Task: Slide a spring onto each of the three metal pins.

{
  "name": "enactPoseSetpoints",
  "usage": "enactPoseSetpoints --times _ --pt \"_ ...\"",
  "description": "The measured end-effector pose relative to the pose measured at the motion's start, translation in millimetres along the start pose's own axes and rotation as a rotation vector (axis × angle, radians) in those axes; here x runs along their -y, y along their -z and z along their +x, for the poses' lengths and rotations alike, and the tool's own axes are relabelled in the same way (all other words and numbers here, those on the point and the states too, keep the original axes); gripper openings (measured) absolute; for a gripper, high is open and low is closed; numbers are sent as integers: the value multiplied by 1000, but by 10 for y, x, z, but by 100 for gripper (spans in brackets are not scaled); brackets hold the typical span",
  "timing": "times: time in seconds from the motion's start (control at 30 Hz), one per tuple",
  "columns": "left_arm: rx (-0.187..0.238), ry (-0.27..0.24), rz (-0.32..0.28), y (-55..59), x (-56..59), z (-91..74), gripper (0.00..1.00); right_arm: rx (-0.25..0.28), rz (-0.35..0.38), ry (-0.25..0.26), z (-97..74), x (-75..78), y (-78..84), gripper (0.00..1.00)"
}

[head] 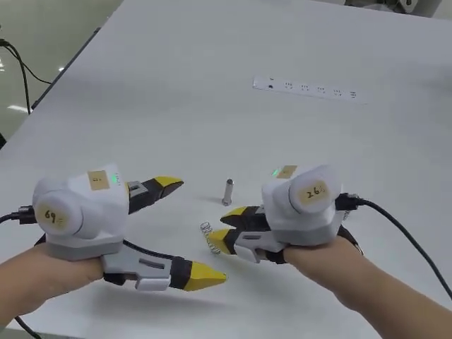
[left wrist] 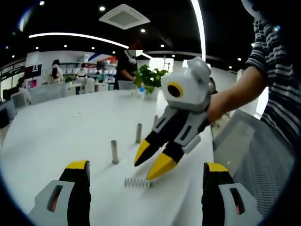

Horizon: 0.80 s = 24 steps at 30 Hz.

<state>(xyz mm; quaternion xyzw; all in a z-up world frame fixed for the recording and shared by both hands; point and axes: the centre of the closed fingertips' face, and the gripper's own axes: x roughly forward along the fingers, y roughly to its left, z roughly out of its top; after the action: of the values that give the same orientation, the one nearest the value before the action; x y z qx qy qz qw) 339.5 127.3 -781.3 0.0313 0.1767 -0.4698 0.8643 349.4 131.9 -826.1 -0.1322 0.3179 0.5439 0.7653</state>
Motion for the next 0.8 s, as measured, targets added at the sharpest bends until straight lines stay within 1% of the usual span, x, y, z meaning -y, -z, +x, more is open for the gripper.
enactPoseSetpoints --times 0.17,0.37,0.43,0.57,0.8 --pt "-1 -5 -3 5 -17 -13 97 -30 -7 13 66 30 51 18" --pt "-2 -4 -4 9 -14 -12 97 -54 -9 9 138 12 91 18" --pt "-1 -4 -6 13 -14 -12 97 -69 -17 19 159 24 107 18" --pt "-3 -4 -8 19 -21 -11 97 -80 -16 20 186 34 124 18" --pt "-5 -5 -9 16 -39 -8 97 -128 -51 24 213 36 222 17"
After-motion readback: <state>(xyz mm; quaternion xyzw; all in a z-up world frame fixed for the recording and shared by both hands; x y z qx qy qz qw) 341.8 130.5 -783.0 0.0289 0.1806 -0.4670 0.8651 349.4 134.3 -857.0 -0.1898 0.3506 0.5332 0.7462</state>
